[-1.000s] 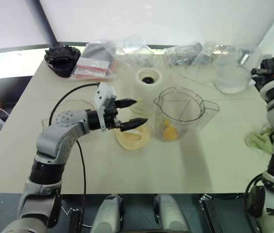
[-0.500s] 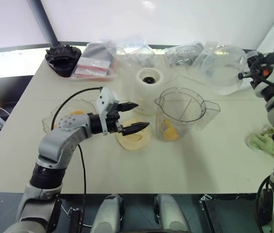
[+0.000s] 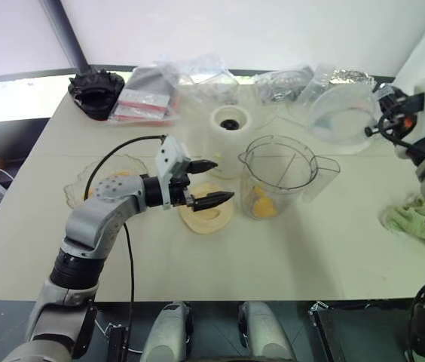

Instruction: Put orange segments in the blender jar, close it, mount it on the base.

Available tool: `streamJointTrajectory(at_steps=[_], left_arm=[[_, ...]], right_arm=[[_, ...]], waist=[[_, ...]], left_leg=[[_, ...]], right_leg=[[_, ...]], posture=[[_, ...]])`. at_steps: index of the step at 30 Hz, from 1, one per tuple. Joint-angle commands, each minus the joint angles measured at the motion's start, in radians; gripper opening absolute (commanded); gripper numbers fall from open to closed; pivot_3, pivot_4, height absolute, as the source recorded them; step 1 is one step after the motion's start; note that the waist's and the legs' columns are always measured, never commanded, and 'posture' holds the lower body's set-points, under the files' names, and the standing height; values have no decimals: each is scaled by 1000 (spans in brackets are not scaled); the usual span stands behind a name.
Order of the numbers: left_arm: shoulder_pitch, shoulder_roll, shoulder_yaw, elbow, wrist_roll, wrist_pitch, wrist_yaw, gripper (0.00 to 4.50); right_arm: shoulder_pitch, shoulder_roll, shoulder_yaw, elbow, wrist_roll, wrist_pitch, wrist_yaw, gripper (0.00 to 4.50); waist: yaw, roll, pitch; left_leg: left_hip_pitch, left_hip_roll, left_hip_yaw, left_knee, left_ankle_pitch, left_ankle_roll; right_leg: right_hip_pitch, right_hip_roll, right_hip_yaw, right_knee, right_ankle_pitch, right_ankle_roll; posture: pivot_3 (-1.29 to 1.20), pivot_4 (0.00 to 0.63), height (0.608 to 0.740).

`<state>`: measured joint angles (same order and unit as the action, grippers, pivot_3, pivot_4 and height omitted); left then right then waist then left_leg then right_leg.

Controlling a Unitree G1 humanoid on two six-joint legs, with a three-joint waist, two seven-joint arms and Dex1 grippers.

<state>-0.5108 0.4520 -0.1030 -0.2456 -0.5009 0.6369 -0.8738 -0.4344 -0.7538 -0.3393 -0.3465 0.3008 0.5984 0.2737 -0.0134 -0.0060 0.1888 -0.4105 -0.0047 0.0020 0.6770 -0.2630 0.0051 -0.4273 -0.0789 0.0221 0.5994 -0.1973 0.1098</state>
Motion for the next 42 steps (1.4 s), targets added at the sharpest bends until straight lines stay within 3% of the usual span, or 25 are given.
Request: streamJointTrajectory(at_steps=[1, 19, 32, 42], left_arm=[[-6, 8, 7, -25, -7, -18, -7, 4500], [5, 9, 3, -45, -9, -12, -5, 4500], [-2, 14, 2, -41, -5, -14, -2, 4500], [-3, 19, 3, -39, -2, -14, -1, 4500]], right_arm=[[-2, -31, -19, -68, -31, -59, 21, 9], [5, -14, 15, -67, -101, -101, 68, 9], [-118, 180, -202, -14, 121, 178, -104, 9], [-114, 364, -365, 191, 154, 138, -321, 9]], waist=[[1, 0, 0], [1, 0, 0], [1, 0, 0], [0, 0, 0]], left_leg=[[0, 0, 0, 0, 0, 0], [0, 0, 0, 0, 0, 0], [0, 0, 0, 0, 0, 0], [0, 0, 0, 0, 0, 0]], right_leg=[[0, 0, 0, 0, 0, 0], [0, 0, 0, 0, 0, 0], [0, 0, 0, 0, 0, 0], [0, 0, 0, 0, 0, 0]], posture=[[0, 150, 740], [0, 150, 740], [0, 150, 740], [0, 150, 740]])
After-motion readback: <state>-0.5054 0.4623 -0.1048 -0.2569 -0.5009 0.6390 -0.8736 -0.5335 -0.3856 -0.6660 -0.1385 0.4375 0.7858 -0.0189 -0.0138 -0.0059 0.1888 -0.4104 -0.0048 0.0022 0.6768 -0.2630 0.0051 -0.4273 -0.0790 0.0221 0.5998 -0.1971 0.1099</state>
